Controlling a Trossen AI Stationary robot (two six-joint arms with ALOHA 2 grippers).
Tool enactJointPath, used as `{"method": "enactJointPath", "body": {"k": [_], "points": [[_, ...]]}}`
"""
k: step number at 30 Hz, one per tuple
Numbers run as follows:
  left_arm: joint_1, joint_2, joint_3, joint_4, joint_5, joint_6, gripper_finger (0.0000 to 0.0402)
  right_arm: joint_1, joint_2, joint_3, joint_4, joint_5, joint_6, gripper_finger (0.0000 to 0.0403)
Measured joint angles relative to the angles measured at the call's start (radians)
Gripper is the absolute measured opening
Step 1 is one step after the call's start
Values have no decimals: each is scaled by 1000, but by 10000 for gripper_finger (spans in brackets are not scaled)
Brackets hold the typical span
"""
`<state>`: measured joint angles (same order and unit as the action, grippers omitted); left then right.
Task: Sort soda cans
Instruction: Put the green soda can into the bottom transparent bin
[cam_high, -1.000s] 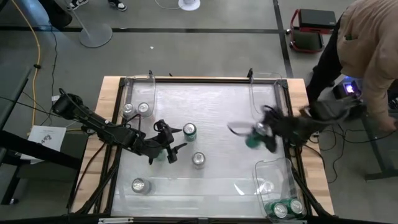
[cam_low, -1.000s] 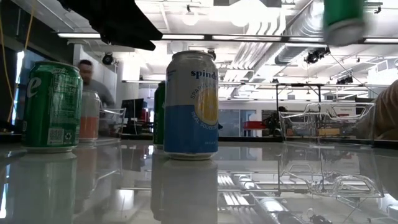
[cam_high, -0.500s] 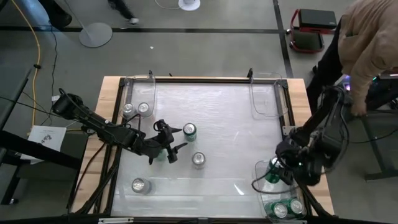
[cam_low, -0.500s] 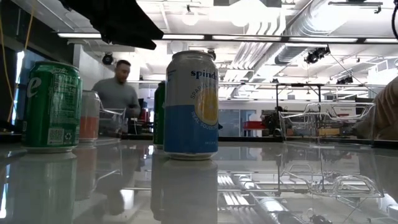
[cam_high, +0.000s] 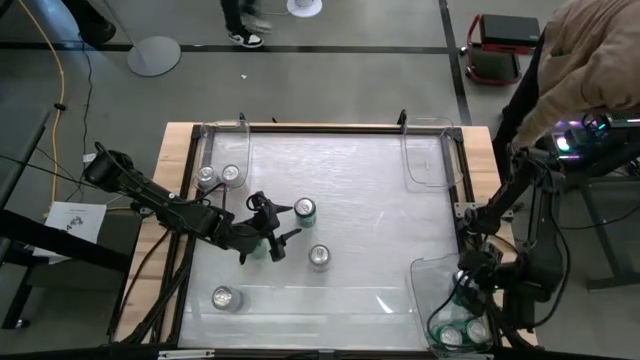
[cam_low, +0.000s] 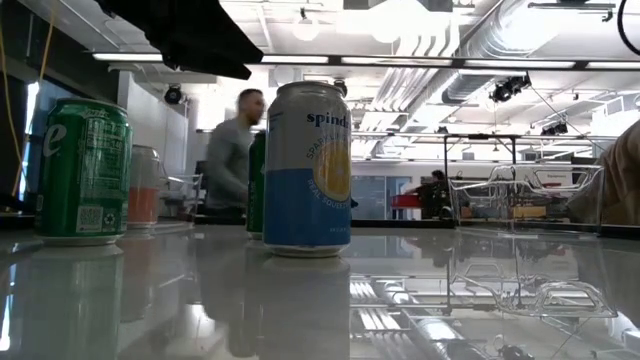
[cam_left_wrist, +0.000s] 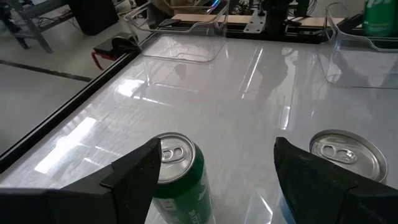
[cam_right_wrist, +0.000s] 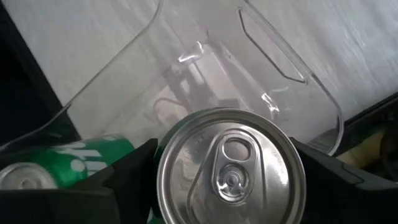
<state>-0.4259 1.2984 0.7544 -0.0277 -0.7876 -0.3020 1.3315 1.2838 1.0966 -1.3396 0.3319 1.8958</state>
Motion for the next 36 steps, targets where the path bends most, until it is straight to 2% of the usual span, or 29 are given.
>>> {"method": "enactJointPath", "body": {"k": [6,13,20,24,30,36], "points": [[0,0,0,5,-1,9,287,26,54,0,46,0,25,287],[0,0,0,5,-3,11,287,26,102,0,104,-11,-30,287],[0,0,0,12,-6,24,287,26,141,0,133,-57,-68,287],[0,0,0,27,-6,35,287,25,151,0,136,-96,-21,288],[0,0,0,27,-8,36,287,27,155,2,135,-212,-18,337],[0,0,0,26,-8,36,287,24,142,2,132,-250,-15,347]]}}
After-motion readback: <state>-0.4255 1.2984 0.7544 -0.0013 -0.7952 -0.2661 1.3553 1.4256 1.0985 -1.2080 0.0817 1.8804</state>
